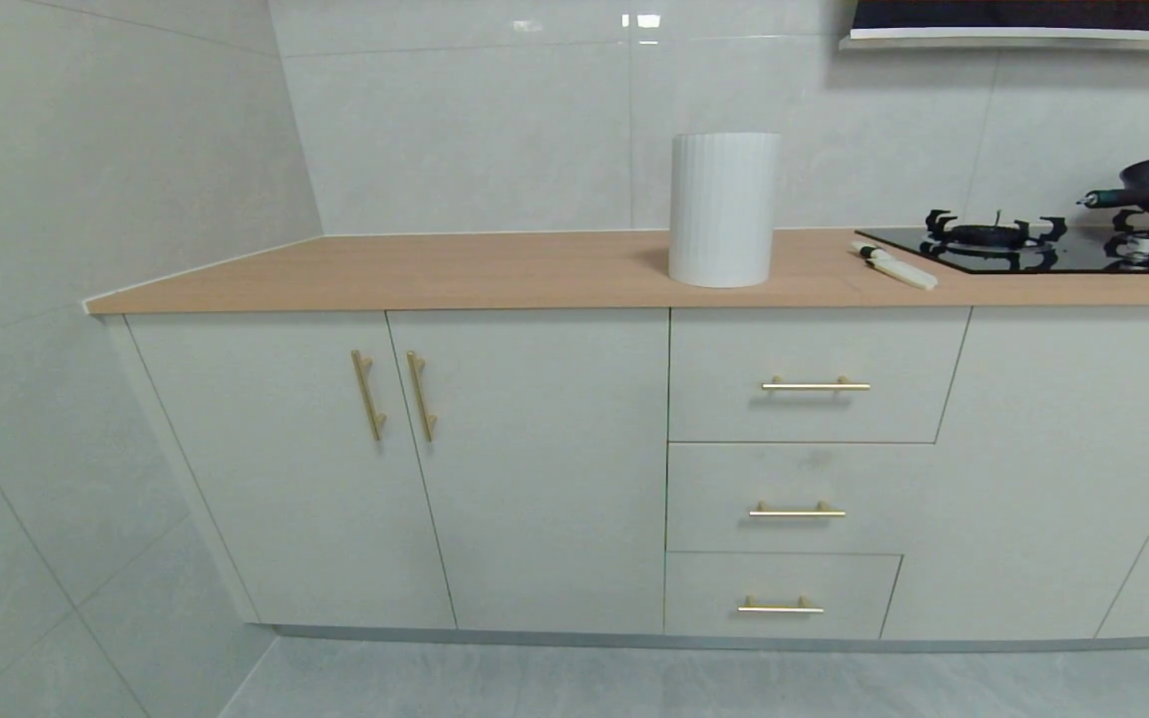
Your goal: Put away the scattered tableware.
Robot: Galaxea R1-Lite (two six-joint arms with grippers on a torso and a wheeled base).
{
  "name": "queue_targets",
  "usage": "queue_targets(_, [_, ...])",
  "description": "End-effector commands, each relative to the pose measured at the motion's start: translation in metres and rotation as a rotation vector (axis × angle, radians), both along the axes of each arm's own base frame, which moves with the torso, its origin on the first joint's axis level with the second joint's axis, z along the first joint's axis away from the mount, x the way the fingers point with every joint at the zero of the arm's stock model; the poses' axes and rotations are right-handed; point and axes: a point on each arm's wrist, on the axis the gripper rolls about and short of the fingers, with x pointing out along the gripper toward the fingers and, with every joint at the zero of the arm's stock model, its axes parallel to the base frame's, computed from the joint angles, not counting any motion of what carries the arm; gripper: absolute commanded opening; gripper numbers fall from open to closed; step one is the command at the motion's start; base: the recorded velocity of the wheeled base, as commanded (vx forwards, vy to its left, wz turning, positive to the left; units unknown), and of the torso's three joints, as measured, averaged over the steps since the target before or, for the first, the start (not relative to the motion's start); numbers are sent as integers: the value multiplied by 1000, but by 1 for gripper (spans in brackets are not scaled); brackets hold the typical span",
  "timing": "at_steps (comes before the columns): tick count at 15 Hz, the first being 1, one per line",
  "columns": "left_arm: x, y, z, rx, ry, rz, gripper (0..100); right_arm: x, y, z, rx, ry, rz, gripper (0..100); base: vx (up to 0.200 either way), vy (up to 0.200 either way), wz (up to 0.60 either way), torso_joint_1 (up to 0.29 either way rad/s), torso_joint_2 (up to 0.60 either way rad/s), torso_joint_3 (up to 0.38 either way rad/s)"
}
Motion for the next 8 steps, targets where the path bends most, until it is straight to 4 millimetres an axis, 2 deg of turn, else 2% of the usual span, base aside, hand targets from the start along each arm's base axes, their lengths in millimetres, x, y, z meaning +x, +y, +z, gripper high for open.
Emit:
queue_targets(1, [0, 0, 0, 0, -1, 0, 100, 0, 0, 0, 0, 4, 0, 100, 200, 0, 0, 2, 2, 7])
queue_targets(8, [0, 0, 0, 0, -1, 0, 100, 0, 0, 0, 0, 4, 2, 100, 200, 0, 0, 2, -1, 4])
